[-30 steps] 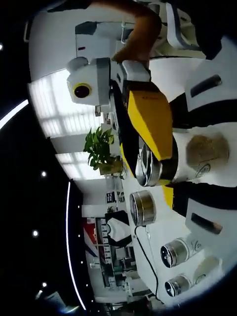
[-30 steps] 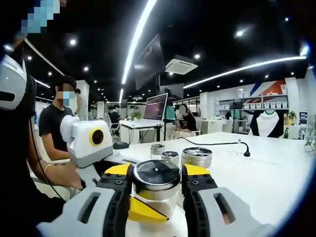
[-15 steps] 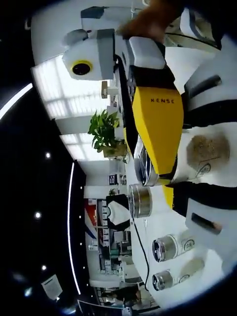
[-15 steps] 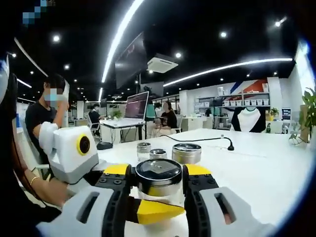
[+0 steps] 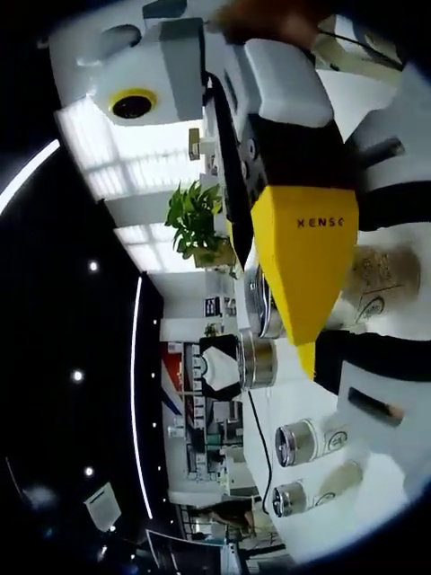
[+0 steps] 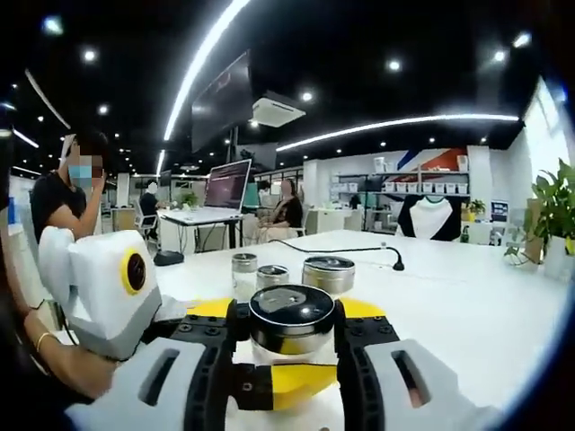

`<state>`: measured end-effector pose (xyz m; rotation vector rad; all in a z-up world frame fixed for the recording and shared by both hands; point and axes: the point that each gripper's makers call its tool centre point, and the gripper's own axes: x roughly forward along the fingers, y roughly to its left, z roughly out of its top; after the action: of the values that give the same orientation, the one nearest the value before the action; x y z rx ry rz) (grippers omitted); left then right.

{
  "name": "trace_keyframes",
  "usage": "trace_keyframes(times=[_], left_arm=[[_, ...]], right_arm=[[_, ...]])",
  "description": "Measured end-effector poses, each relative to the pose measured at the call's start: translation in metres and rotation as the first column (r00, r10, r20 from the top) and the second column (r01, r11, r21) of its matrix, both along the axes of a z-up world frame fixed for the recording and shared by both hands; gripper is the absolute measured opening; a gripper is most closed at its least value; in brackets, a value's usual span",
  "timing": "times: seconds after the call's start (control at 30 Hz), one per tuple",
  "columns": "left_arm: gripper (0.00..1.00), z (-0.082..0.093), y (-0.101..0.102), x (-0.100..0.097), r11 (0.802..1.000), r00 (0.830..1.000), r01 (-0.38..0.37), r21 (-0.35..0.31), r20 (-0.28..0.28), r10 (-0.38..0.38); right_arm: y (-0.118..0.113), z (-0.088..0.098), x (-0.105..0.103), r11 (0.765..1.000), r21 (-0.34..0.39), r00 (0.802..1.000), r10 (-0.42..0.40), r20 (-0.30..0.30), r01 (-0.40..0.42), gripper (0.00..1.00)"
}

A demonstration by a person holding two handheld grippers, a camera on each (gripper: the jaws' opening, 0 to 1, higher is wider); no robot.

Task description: Rotate the seasoning bottle until the label or dispensing opening points toward the visible target arrow and the bottle remains upright within the marked orientation range

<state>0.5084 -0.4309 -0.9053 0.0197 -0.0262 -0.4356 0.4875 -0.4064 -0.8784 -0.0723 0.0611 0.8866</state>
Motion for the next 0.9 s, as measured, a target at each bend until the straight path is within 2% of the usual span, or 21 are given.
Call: trace_keyframes(times=[0.13,0.33,0.57,0.9], left_arm=[[0.44,-0.0003,0.0004,0.0,1.0,1.0,-0.02,0.002,0.006,0.02],[0.44,-0.0007,0.0015,-0.0002,0.999,0.998,-0.053,-0.001,0.018,0.053],[0.44,-0.0007,0.0025,-0.0006,0.997,0.996,-0.079,0.003,0.03,0.078],[0.44,-0.0014,0.002,-0.0009,0.998,0.997,-0.068,0.015,0.031,0.067]], right_arm=[[-0.0022,0.0006,-0.0013,1.0,-0.001,1.0,-0.008,0.004,0.008,0.4],[-0.0017,0.0026,-0.0024,1.0,0.017,1.0,0.005,-0.022,-0.005,0.4],[0.0004,-0.0009,-0.0042,0.999,-0.036,1.0,-0.005,-0.007,0.005,0.4],[-0.0009,-0.0026,0.0001,0.999,-0.042,1.0,-0.014,-0.005,0.013,0.36]])
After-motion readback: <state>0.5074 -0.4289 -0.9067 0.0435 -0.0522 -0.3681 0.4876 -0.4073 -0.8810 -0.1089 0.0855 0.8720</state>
